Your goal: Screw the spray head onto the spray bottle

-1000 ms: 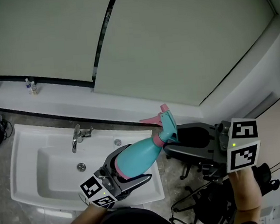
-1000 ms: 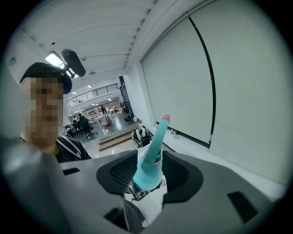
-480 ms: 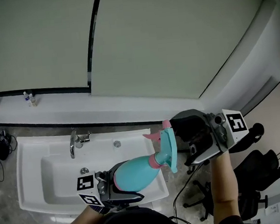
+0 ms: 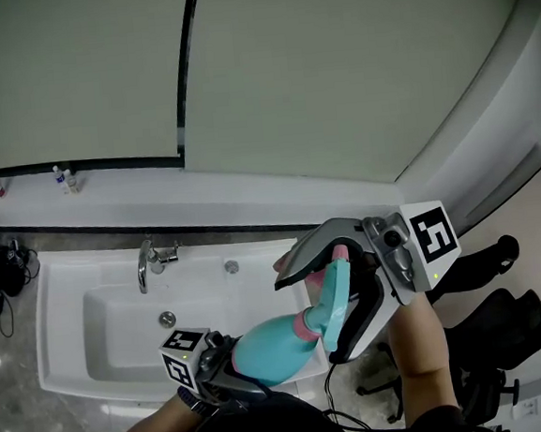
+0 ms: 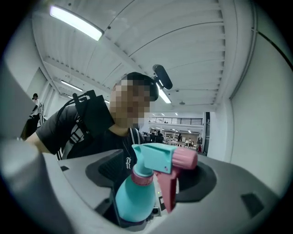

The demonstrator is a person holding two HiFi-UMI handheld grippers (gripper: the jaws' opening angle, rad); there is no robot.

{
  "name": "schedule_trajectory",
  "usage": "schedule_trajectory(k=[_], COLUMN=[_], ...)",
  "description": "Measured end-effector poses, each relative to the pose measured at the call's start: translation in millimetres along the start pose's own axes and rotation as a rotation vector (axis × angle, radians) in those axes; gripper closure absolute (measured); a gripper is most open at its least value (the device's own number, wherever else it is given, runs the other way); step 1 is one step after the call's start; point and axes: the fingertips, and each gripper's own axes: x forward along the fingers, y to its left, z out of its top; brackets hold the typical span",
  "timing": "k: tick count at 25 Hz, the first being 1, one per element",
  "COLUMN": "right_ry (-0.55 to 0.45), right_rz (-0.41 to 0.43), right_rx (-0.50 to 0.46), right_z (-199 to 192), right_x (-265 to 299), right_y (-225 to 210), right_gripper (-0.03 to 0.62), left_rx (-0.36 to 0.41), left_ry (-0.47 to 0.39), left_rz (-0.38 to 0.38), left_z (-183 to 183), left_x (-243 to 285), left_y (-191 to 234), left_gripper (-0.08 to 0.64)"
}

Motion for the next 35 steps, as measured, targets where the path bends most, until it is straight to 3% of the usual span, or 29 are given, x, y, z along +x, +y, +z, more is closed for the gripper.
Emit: schedule_trajectory(k=[1,3,6,9,13,16,22,26,30,32,35], right_ry=[0.001,0.012,0.059,0.107,0.122,0.108,-0.009,-0.111,-0.151,-0.177,-0.227], right_rz=[-0.007,-0.044,-0.127,-0.212,-0.375,-0.514,-0.759,-0.872,-0.954,-0.988,-1.018], right_rx=[0.002,0.011,0.043,0.107,0.183,0.249,0.440,0.602,0.744,0.813,0.909], right_z=[0,-2,-11,-21,-32,-40,-64,-83,-104,-113,-126], right_x=[1,-1,-6,-10,-19,-33,-54,-68,-81,-87,-94], right_y=[0,-3,-11,-19,-34,-42,-62,-71,-75,-77,-78], right_gripper=[0.248,0.360,0.468,0.474,0.477,0.477,0.479,0.479,0.479,0.479,0.479], left_rx=[-0.008,-0.015,-0.022,0.008,0.148,0.336,0.830,1.088,1.347,1.477,1.647], left_ry=[-0.008,-0.024,-0.057,-0.064,-0.033,0.025,0.147,0.229,0.516,0.557,0.615], left_rz=[-0.003,-0.004,0.011,0.069,0.215,0.388,0.784,0.942,1.206,1.287,1.343], left_z=[0,2,9,15,26,35,60,74,74,79,84], left_x=[-2,-5,-14,-23,-34,-40,-68,-76,-103,-107,-112], left_y=[0,-1,1,7,17,26,36,37,47,48,49], left_gripper=[0.107,0.106,0.106,0.107,0.107,0.107,0.106,0.106,0.106,0.106,0.106])
